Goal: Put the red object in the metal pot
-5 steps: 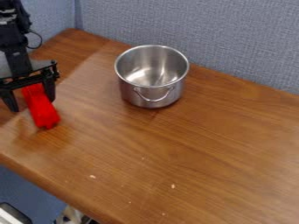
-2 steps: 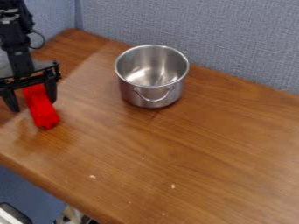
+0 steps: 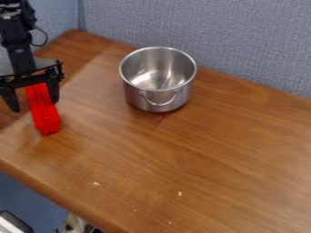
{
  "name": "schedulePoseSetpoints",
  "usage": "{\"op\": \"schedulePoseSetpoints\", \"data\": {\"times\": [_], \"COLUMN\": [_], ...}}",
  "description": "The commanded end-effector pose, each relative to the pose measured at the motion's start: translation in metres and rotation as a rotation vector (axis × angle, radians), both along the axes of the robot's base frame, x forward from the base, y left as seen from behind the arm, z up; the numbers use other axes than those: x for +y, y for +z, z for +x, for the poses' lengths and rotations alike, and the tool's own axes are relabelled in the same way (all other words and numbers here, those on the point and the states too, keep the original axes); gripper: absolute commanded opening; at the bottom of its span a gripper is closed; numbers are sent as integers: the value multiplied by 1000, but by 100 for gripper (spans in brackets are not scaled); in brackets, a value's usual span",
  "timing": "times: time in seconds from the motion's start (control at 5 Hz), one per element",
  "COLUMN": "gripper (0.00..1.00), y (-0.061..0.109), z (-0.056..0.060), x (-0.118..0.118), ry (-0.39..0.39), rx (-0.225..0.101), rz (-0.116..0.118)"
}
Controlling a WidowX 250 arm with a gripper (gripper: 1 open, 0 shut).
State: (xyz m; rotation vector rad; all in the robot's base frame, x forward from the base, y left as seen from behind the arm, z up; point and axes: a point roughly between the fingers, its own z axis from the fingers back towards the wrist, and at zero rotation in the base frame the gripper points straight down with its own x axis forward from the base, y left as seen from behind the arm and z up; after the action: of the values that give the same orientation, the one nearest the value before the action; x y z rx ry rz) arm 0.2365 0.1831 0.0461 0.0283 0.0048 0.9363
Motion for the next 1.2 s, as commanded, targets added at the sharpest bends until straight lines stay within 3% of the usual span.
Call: {"op": "schedulePoseSetpoints", "data": {"times": [0.0,1.0], "gripper": [0,0], "y": [18,18], "z": [10,12], "x": [7,7], "ry": [-10,-19], "rx": [-49,-5], "rz": [70,105]}}
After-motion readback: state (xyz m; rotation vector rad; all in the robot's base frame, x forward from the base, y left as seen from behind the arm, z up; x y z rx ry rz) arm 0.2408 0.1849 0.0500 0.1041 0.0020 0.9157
